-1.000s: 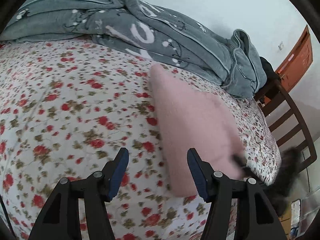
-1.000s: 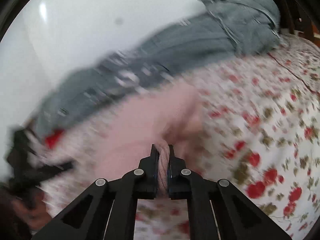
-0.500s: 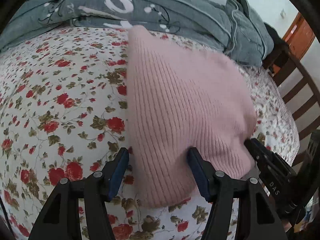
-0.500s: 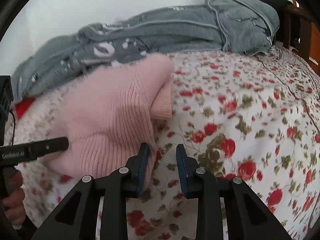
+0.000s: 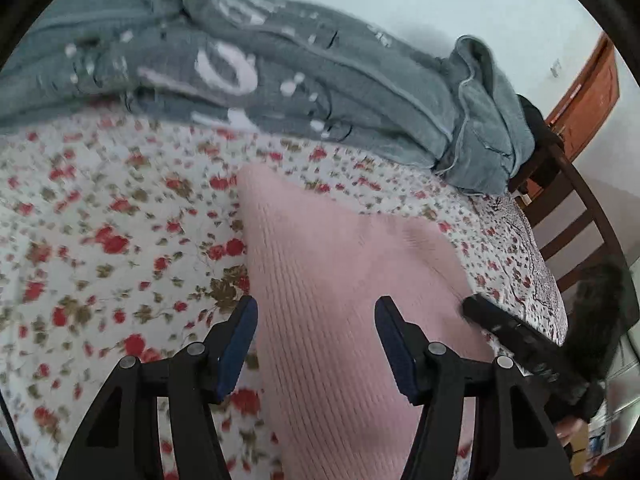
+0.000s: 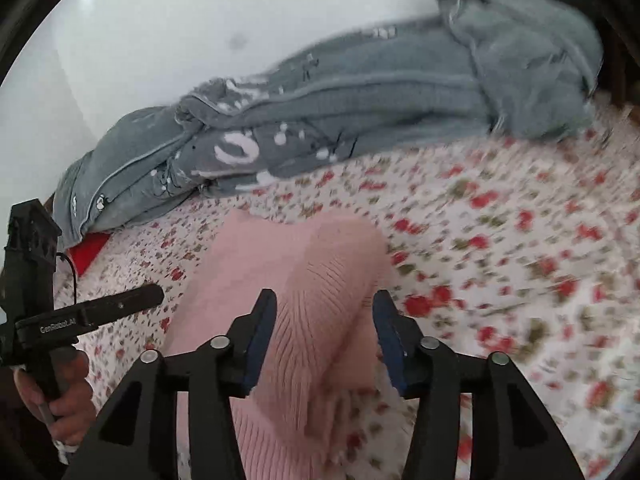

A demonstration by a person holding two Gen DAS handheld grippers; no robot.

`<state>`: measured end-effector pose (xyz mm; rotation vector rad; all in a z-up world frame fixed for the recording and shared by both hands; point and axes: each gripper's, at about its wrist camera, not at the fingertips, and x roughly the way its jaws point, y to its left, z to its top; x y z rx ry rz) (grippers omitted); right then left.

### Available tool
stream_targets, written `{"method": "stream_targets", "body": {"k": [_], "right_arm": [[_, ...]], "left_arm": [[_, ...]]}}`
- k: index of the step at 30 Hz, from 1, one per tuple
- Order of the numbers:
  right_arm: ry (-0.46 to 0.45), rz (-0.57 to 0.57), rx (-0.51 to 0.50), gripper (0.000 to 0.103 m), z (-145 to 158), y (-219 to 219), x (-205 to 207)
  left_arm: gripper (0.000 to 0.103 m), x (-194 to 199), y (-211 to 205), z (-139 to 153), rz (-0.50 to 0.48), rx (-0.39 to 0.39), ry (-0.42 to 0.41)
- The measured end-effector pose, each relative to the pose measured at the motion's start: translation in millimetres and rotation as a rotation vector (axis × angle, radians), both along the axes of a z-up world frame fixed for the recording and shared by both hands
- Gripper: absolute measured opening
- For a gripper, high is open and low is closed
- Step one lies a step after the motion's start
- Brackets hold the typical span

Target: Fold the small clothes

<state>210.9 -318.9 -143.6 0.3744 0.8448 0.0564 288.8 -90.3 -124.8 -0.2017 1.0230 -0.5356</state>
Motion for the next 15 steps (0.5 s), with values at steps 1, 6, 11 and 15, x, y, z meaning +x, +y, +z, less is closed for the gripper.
{"method": "stream_targets", "body": {"k": [1,6,11,15], "right_arm": [[0.026,-0.006,-0.019,0.05,-8.5,0.7,5.6],[0.046,0.007,-0.126,0.05,-24.8,1.2,7.2],[0.033,0.018,-0.063,0.053,-6.2,-5.9,14.3],[0.08,0.021,-0.083,0.061,-24.6,-1.6,35.2]], "left_arm": [[0.06,6.1,-2.1,-12.3,-0.003,0.015,0.033],[0.07,16.8,0.8,-51.0,-0.025,-0.025,0.108],[0.068,33.3,6.9,-48.1,-0.033,-0.081,0.154],[0.068,48.7,-1.9,-63.1,-0.049,-0.112,0.202]]}}
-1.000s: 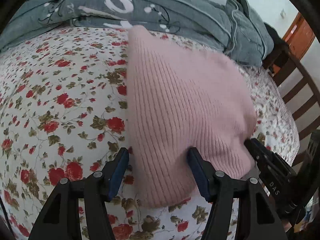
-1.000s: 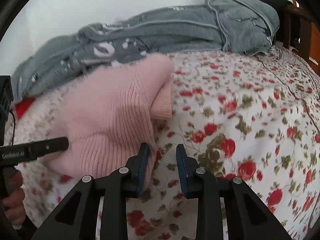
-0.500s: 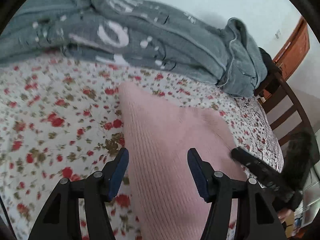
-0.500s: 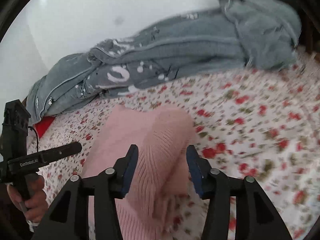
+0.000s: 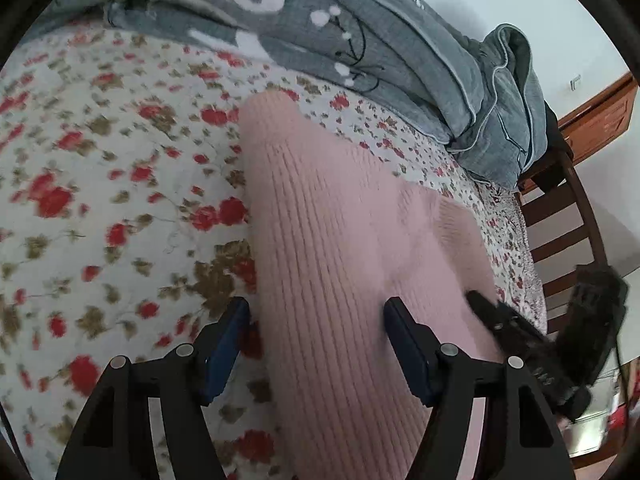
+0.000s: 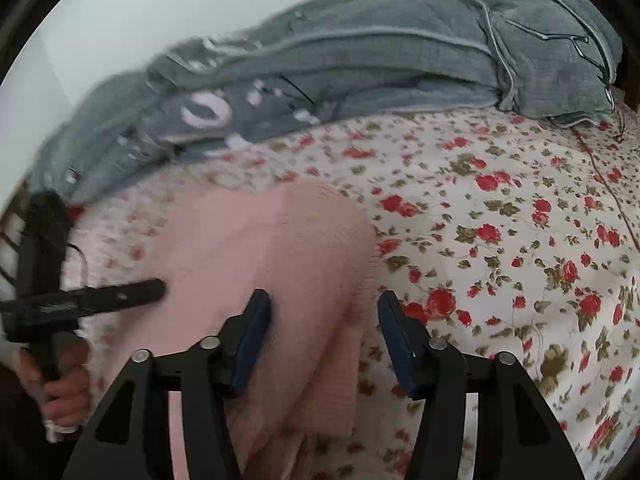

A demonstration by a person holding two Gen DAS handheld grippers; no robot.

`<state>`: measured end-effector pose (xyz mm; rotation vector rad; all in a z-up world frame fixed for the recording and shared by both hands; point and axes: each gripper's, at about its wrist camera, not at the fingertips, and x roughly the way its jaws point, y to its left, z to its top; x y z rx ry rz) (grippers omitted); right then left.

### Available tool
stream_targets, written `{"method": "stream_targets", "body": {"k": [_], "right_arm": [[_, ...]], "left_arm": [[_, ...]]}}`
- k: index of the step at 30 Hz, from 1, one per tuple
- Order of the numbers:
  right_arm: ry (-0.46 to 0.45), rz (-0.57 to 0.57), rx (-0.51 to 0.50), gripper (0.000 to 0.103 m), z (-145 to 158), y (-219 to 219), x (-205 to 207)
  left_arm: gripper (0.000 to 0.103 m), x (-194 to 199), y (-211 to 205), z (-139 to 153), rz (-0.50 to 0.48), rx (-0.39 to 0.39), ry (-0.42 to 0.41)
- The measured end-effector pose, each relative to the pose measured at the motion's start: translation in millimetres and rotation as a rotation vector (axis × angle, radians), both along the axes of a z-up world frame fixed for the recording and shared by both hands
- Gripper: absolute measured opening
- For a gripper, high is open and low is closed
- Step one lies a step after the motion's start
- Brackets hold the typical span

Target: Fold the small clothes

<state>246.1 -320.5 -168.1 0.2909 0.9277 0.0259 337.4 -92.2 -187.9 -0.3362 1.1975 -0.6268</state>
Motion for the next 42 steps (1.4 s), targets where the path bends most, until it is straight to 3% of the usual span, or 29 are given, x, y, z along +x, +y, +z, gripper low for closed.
{"method": "stream_targets", "body": {"k": [3,7,9,12,16,21,27,32,35,38,42], "right_arm": [[0.032,-0.008,0.088,0.069,-13.5,-11.3,8.3],[0.073,-0.025,0.211,0.071,-25.8,-24.4,15.9],[0.069,-0.013,0.233,0.063,-25.7,-18.9,17.1],[0.041,-0.003,0.285,0.035,-22.0,-13.8,16.5],[-0.032,-0.021,0.215,0.028,5.2,8.2,2.9],[-0.08,-0.021,0.29,0.027,31.8,39.3,-7.1],[-0.088,0.088,0.375,0.027,37.4,107.5,1.7],[-0.044,0.102,0.286,0.027,2.1,140.4,19.4],[-0.022,0.098,0.225,0.029,-17.3,141.1,28.6],[-0.031,0.101,0.147,0.038,-16.0,137.7,29.6],[-0.048,0.123,0.041,0.047,3.4,131.0,21.1]], "left_arm": [[0.066,3.4,-4.6,-6.5,-0.012,-0.033,0.0],[0.053,6.1,-5.5,-9.4,0.005,-0.062,0.023],[0.042,6.9,-4.7,-6.6,0.029,-0.061,0.042],[0.034,5.1,-6.0,9.9,0.03,-0.046,0.027],[0.032,-1.5,0.8,36.8,0.007,-0.066,-0.009],[0.033,-11.1,45.6,67.0,0.036,-0.062,-0.072],[0.033,-9.6,110.2,76.8,0.123,0.052,-0.086],[0.035,1.7,126.9,37.9,0.161,0.128,-0.044],[0.043,4.0,126.3,17.2,0.18,0.142,-0.069],[0.048,0.3,129.3,16.8,0.172,0.128,-0.105],[0.052,-8.6,134.7,36.8,0.164,0.19,-0.184]]}}
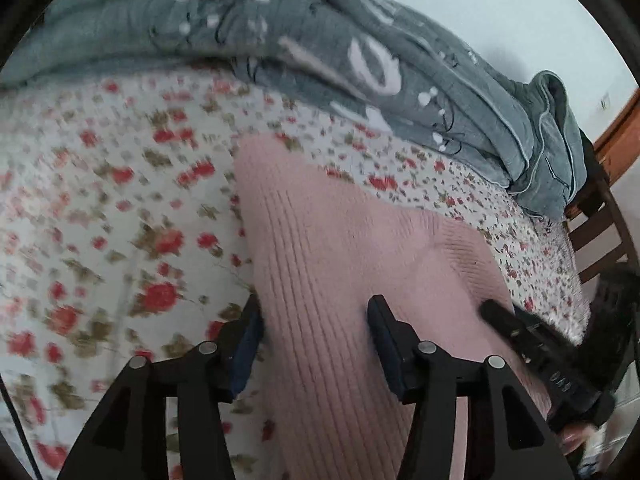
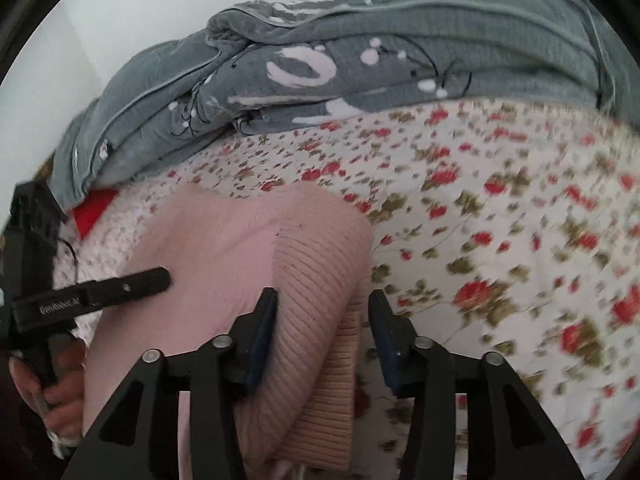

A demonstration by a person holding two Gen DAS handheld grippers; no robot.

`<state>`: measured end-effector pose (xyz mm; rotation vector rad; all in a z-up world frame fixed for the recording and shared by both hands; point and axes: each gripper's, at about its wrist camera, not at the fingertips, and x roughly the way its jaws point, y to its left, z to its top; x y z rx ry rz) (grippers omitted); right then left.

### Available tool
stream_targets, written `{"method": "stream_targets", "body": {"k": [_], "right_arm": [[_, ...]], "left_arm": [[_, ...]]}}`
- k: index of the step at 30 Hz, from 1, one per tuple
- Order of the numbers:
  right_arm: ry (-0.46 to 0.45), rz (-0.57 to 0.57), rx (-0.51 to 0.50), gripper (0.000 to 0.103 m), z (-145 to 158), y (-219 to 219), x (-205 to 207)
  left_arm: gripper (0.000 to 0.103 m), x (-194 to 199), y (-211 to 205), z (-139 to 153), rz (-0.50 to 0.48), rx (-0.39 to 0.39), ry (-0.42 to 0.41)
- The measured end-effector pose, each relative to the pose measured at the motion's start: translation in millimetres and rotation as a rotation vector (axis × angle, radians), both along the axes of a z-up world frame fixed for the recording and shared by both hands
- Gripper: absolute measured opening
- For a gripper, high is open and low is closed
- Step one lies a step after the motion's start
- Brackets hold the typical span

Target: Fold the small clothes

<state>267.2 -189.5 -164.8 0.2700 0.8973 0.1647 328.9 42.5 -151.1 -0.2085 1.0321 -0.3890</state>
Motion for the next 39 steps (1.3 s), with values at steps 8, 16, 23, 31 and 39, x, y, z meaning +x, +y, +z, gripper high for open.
{"method": "stream_targets", "body": {"k": [8,16,23,31,39], "right_arm": [[-0.148,0.03,-0.041,0.042,53.7,13.4,15.4],[0.042,0.075,-0.032,0.011,-14.5,15.0,58.0],[-0.113,0.001,-0.035,0.014,57.7,3.2,-1.1],[-0.198,-0.049,-0.048,0.014,39.1,62.6,-45.8],[-0.223,-0.032,-0.322,0.014,2.1,79.0,-65.9]], "left_arm": [[0.058,14.8,-17.1,43.1,-0.067,0.037,-0.197],[0.056,45.7,-22.7,-7.7,-0.039,0.019,-0.063],[0.057,-3.0,-7.9,26.9,-0.021,-0.009,-0.146],[0.057,-65.2,4.4,13.0,0.047,-0.013,-0.215],[0.061,-104.8,12.8,-17.6,0.044,-0.029,-0.22]]}}
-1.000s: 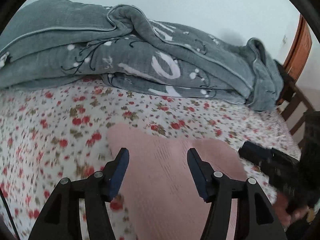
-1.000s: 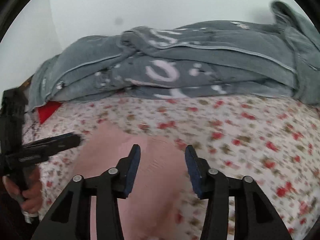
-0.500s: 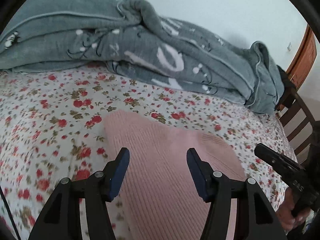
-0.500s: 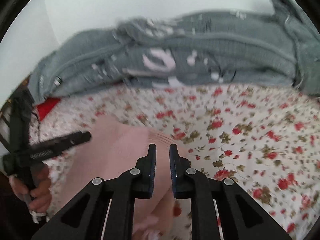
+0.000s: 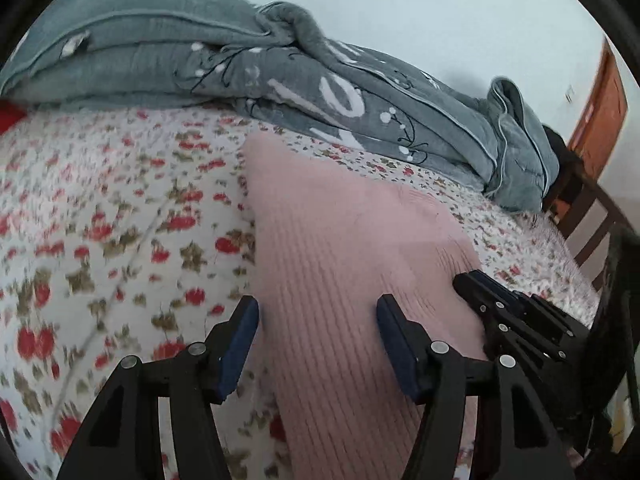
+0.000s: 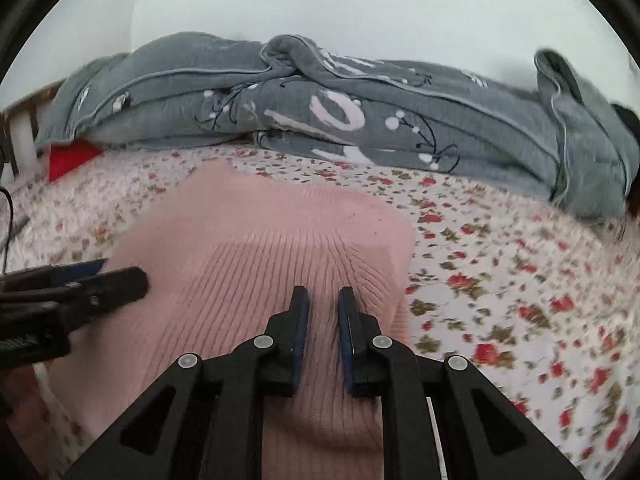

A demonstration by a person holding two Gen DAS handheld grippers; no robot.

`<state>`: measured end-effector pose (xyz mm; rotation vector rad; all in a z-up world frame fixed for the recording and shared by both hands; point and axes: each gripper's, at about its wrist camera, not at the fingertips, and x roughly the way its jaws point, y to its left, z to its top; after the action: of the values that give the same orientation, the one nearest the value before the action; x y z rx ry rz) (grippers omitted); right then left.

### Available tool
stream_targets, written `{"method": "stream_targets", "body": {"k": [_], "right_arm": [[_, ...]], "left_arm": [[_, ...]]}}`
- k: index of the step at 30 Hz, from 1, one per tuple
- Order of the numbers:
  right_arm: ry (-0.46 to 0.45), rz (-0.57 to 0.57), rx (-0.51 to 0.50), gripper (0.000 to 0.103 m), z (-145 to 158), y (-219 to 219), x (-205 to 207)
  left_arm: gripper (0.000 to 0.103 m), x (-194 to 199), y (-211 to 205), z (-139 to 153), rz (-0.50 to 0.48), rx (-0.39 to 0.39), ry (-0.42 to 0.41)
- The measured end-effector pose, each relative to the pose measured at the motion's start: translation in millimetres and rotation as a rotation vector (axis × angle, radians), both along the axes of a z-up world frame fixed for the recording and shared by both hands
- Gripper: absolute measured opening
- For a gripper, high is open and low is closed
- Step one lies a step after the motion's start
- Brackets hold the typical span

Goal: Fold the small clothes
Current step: 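Smooth the pink sweater stack with both grippers pressing its top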

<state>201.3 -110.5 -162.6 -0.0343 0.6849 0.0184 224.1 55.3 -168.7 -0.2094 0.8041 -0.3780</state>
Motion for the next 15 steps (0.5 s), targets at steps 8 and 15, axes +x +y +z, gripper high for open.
{"method": "stream_targets", "body": {"k": [8,15], "right_arm": [[-0.014,-0.016,-0.01,0.022,-1.0,-12.4,-6.7],[0.043,0.013,0.021,0.024,17.8,-12.8,-8.0]], "left_arm": [[0.062,-21.7,-13.8,7.6,-0.037,0.155,-0.066],[0.057,-35.9,-3.1,25.9,-0.095,0.054,-0.055]]}}
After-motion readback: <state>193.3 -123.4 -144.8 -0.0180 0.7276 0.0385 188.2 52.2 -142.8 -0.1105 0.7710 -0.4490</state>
